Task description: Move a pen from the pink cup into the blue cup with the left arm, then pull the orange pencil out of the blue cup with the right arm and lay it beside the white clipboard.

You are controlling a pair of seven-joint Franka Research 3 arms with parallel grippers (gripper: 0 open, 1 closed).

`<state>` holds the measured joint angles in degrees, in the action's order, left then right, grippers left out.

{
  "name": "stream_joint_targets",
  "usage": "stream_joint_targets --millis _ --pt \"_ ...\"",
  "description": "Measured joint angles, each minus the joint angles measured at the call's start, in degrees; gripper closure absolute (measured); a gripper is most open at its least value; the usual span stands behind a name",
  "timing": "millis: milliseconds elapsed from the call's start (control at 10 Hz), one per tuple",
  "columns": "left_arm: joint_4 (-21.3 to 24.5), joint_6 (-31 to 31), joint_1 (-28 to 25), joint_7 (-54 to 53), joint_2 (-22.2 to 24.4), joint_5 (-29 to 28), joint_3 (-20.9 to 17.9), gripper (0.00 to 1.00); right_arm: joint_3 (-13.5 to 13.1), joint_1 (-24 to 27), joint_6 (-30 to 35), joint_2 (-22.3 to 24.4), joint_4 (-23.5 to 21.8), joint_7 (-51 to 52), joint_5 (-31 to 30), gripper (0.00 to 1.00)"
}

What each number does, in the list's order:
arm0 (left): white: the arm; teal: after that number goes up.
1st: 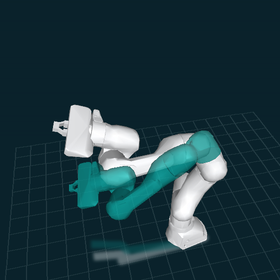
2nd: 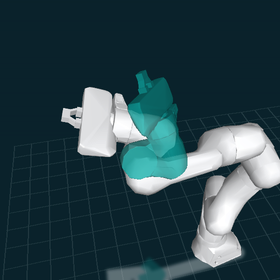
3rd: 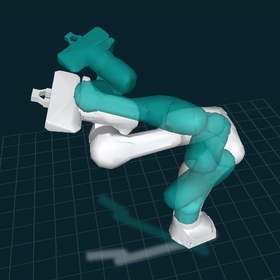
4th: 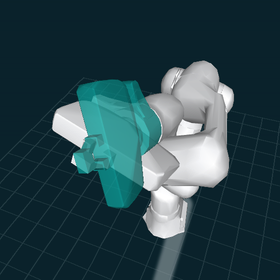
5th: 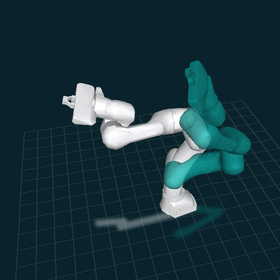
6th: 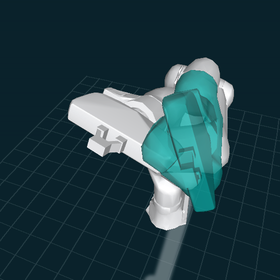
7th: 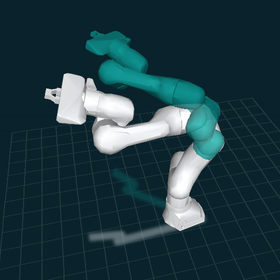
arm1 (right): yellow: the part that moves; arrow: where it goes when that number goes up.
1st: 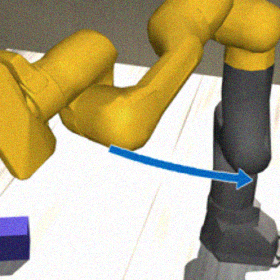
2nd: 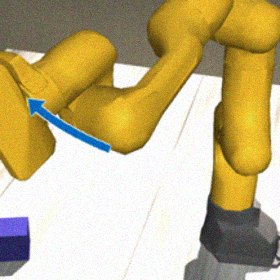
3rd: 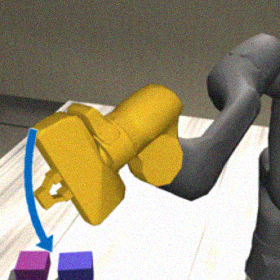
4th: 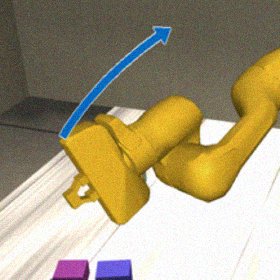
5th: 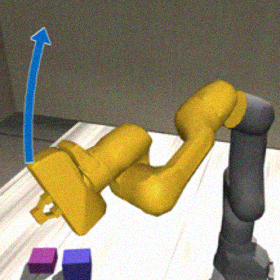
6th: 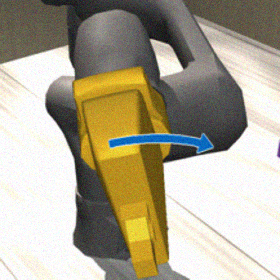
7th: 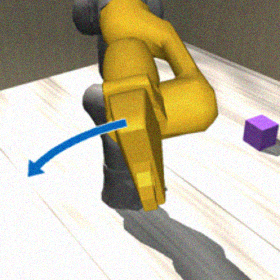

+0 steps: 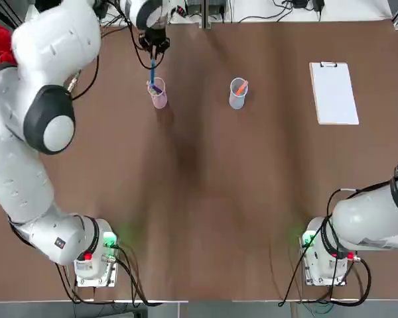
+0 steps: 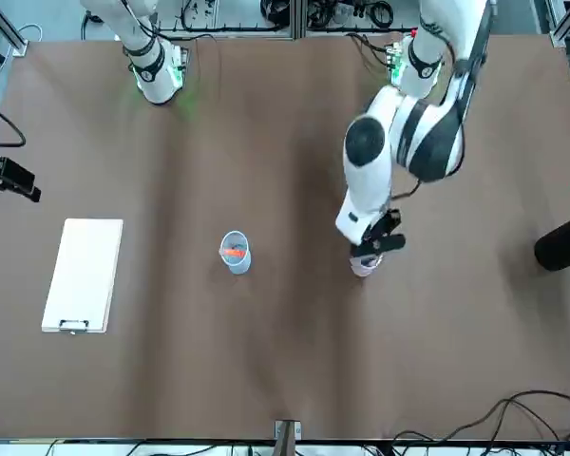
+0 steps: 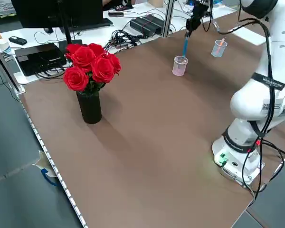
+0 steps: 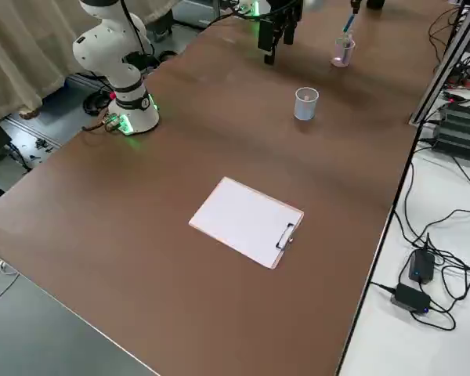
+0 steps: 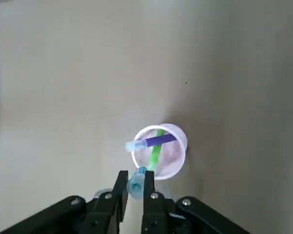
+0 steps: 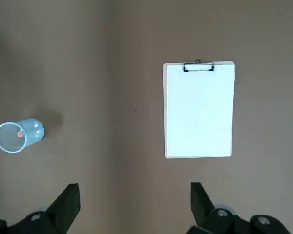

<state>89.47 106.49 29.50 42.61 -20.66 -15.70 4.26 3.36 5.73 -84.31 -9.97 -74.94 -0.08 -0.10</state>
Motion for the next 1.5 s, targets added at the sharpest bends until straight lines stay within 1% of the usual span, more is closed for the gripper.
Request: stream_joint_targets --millis 200,300,600,800,900,1100,1300,1500 --pt "-1.88 -2.20 0.21 1.42 2.79 5.09 0.93 0.83 -0.01 0.00 0.00 0.00 0.00 0.00 0.00 0.00" --pt "-3.45 -2.94 0.28 3.29 3.23 6.62 2.44 0.83 -0.01 0.00 0.00 0.00 0.00 0.00 0.00 0.00" --pt "-7.35 -3.15 0.85 11.75 2.98 7.78 7.68 0.83 -0.01 0.00 0.00 0.00 0.00 0.00 0.00 0.00" --pt "-9.32 -2.66 2.94 17.20 1.80 7.94 9.11 0.83 -0.01 0.00 0.02 0.00 -0.01 0.00 0.00 0.00" --pt "-10.29 -0.41 4.69 20.39 0.51 7.95 9.15 0.83 -0.02 0.00 0.04 0.00 -0.01 0.00 0.00 0.00" --pt "-11.90 7.75 7.49 26.92 -3.12 7.95 9.18 0.83 -0.02 0.00 0.04 0.00 0.00 0.00 0.00 0.00" --pt "-13.98 13.38 8.39 30.85 -6.50 7.96 9.17 0.83 -0.04 0.00 0.06 0.00 -0.01 0.00 0.00 0.00" --pt "-15.51 20.33 8.50 31.86 -9.89 7.96 9.15 0.83 -0.06 0.01 0.07 0.00 -0.01 0.00 0.00 0.00"
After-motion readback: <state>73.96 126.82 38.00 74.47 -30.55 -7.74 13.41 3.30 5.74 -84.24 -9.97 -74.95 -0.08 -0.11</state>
